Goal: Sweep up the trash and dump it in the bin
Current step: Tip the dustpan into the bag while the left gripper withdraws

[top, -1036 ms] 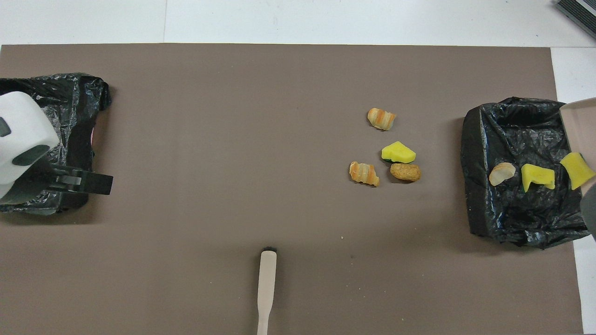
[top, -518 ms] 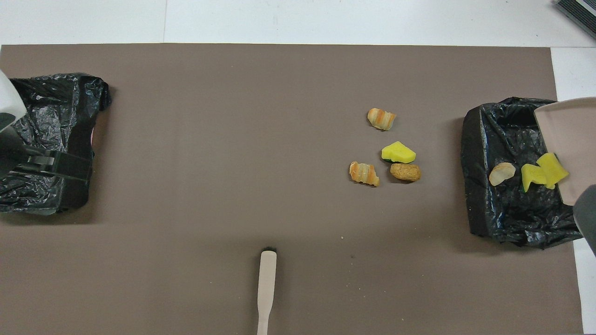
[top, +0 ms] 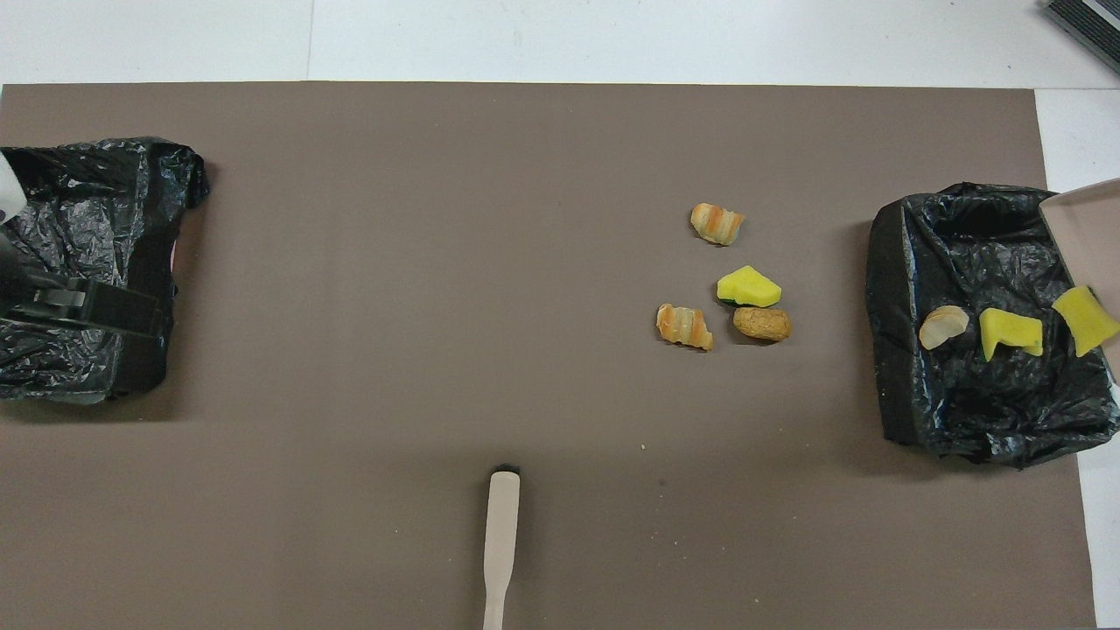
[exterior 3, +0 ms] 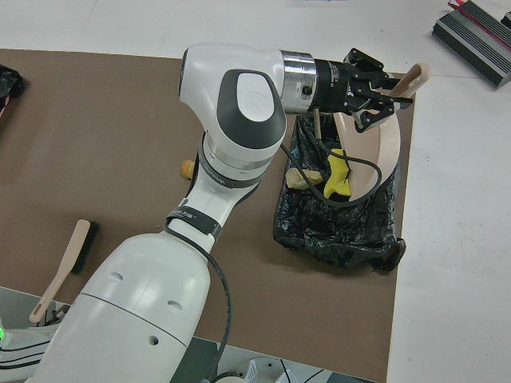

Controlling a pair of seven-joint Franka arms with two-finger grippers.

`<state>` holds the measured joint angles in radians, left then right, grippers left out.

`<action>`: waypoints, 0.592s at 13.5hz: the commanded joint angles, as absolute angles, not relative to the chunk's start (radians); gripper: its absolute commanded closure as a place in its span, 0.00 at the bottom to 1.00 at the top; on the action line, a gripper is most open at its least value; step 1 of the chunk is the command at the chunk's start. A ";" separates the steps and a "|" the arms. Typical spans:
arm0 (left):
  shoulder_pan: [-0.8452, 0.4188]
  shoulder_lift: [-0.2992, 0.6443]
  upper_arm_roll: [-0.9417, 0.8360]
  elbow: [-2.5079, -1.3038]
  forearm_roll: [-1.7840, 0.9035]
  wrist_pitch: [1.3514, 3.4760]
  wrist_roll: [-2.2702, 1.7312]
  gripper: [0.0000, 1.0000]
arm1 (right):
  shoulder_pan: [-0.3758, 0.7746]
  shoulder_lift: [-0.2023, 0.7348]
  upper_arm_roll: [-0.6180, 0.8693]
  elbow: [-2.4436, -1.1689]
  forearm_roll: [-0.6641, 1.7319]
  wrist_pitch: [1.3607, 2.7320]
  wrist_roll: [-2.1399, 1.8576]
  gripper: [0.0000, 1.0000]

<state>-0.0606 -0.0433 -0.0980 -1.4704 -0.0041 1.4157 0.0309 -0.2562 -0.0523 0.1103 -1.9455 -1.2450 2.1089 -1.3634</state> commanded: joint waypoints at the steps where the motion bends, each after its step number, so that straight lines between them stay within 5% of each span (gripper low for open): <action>1: -0.052 -0.063 -0.097 -1.486 -0.002 1.413 0.038 0.00 | -0.262 -0.052 0.112 -1.974 -1.302 2.128 -1.313 1.00; 8: -0.054 -0.052 -0.069 -1.476 -0.002 1.424 0.026 0.00 | -0.337 -0.084 0.094 -1.867 -0.892 2.096 -1.572 1.00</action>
<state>-0.0594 -0.0433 -0.0696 -1.4704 -0.0041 1.4172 0.0292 -0.3217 -0.0719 0.0924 -1.8687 -1.0151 2.1093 -1.5357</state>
